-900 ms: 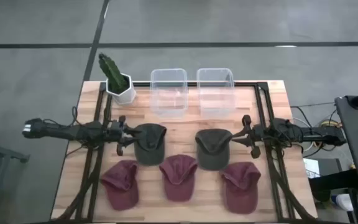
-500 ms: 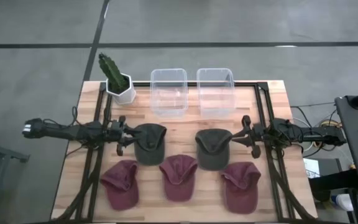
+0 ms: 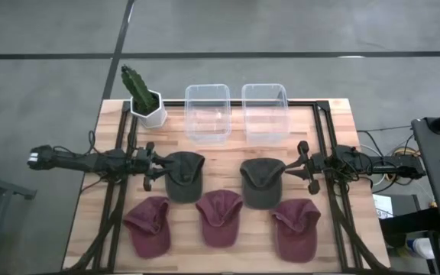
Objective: Pick & Place hat
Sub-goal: Put the right black cap into the left transparent bin
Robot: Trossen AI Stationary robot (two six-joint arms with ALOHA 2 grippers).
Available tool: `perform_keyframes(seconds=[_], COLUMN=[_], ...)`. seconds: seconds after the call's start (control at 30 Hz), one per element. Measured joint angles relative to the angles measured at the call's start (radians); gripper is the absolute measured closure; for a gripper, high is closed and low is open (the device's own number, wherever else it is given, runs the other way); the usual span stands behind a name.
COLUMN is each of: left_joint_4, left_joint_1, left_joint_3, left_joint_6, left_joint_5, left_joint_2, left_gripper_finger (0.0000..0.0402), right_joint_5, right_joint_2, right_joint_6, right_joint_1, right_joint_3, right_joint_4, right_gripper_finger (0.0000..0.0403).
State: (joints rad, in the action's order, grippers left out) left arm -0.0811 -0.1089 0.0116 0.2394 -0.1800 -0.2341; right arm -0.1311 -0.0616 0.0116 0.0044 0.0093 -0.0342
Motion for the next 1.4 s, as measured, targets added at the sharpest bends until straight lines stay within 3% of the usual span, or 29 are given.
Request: perform_keyframes(seconds=[0.9, 1.0, 1.13, 1.3, 1.4], left_joint_4=[0.005, 0.005, 0.007, 0.008, 0.008], left_joint_1=[0.0, 0.0, 0.0, 0.0, 0.0], left_joint_3=[0.0, 0.0, 0.0, 0.0, 0.0], left_joint_6=[0.0, 0.0, 0.0, -0.001, -0.005], left_joint_5=[-0.001, -0.001, -0.001, -0.001, -0.001], left_joint_2=[0.0, 0.0, 0.0, 0.0, 0.0], left_gripper_finger=[0.0243, 0.0243, 0.0243, 0.0243, 0.0243], right_joint_5=[-0.008, -0.008, -0.008, -0.008, -0.008], right_joint_2=[-0.001, -0.02, -0.091, -0.247, -0.351], right_joint_6=[0.003, 0.007, -0.034, -0.042, -0.045], right_joint_1=[0.0, 0.0, 0.0, 0.0, 0.0], right_joint_3=[0.01, 0.069, 0.222, 0.442, 0.527], right_joint_4=[-0.042, 0.0, 0.195, 0.477, 0.508], right_gripper_finger=[0.0339, 0.0339, 0.0339, 0.0339, 0.0339])
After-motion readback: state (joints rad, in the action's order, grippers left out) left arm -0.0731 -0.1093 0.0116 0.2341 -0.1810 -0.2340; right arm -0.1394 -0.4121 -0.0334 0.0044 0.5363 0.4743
